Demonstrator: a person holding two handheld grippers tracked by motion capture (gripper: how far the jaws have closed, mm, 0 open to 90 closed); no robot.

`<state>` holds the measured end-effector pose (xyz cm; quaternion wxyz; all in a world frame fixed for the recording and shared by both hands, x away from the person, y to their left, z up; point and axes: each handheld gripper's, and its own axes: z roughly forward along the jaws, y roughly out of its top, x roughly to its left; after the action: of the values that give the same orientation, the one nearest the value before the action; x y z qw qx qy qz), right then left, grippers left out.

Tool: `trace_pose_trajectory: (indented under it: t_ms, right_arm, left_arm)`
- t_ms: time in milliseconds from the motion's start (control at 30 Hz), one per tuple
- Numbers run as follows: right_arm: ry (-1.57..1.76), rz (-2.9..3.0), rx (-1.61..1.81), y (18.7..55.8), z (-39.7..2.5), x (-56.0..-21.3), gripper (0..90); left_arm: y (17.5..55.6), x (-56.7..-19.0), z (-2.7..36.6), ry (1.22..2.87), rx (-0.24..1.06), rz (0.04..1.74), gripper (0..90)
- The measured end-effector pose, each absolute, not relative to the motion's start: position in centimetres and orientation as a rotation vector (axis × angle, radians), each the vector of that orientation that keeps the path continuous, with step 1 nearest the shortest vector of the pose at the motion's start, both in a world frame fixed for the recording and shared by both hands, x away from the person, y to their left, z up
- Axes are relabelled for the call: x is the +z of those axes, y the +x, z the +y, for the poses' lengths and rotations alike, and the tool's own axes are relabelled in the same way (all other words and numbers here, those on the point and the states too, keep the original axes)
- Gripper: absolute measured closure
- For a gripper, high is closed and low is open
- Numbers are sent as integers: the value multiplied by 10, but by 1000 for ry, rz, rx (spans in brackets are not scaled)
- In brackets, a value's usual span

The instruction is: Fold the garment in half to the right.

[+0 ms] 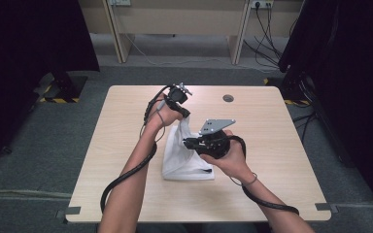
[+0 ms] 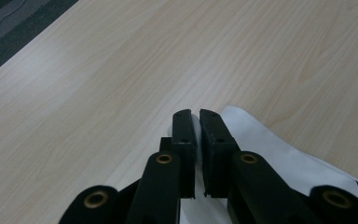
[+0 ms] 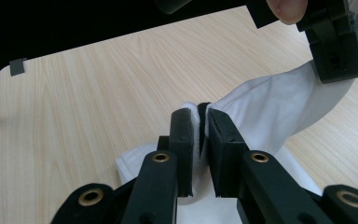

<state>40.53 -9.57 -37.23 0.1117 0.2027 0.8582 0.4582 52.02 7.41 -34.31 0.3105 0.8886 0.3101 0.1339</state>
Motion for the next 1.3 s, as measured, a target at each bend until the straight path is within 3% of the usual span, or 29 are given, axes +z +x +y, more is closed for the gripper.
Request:
trace_pose_trajectory:
  t_ms: [1300]
  right_arm:
    - [617,2533,1331,404,-102,-383,812]
  left_arm:
    - [519,-355,65,2351,332,808,839]
